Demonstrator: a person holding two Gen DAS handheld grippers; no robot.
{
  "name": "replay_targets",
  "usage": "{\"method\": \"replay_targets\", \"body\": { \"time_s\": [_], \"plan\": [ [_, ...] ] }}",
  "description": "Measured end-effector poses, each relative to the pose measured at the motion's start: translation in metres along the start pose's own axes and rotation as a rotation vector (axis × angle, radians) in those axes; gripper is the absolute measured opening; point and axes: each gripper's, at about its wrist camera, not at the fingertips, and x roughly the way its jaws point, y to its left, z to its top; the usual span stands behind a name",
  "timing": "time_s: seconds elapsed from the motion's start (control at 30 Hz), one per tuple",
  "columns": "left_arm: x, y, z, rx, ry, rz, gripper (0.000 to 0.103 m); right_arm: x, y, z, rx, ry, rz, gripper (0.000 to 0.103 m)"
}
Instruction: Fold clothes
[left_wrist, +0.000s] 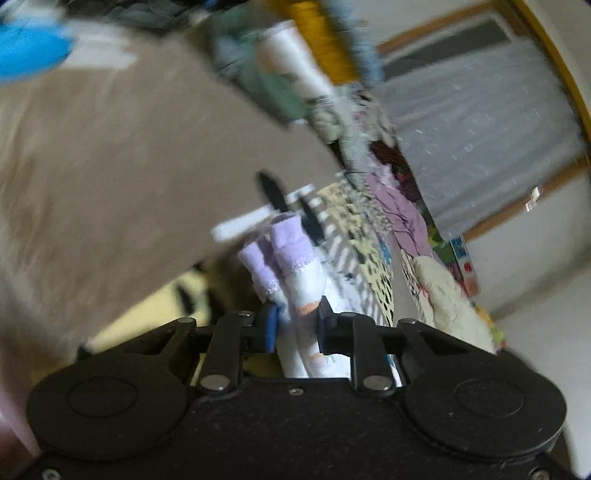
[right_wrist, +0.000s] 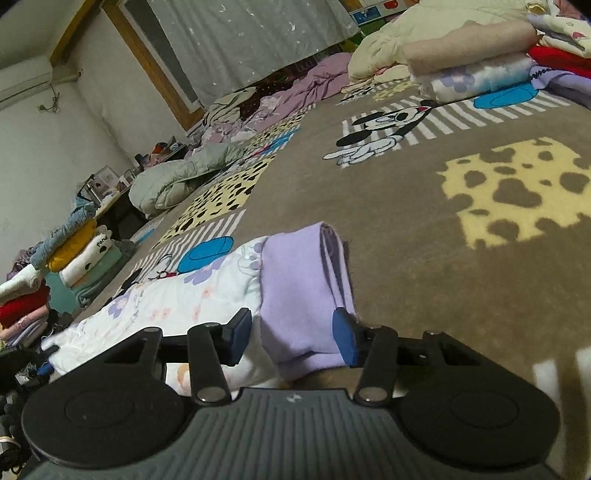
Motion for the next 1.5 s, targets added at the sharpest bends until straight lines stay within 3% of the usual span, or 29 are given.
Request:
{"method": "replay_targets", "body": {
  "time_s": [0.2,0.33,0.47,0.7,1.0,1.37,1.5],
  "plan": [
    [-0.009,-0.076,-0.012,0.337,-0.073,-0.029,0.019,-0.002,-0.007,0.001,0.032,0.001,0.031,0.048],
    [-0.015,-0.133,-0.039,0.586,-0.101,-0.075,0.018,-0.003,-0.015,0.002,0.087,0.0,0.064,0.048],
    [-0.008,-0.184,-0.081,0.835,-0.104,-0.123,0.018,-0.007,-0.031,0.003,0.2,-0.01,0.12,0.048],
    [0.018,-0.24,-0.172,1.148,-0.042,-0.192,0.018,-0.012,-0.053,0.004,0.351,-0.03,0.195,0.048],
    [0.058,-0.257,-0.272,1.573,0.015,-0.197,0.018,-0.017,-0.075,0.007,0.471,-0.078,0.248,0.048],
    [0.071,-0.25,-0.33,1.866,0.044,-0.257,0.018,-0.014,-0.091,0.017,0.509,-0.111,0.275,0.048],
    [0.08,-0.247,-0.34,1.896,0.086,-0.251,0.018,-0.014,-0.09,0.021,0.49,-0.124,0.279,0.048]
  ]
}}
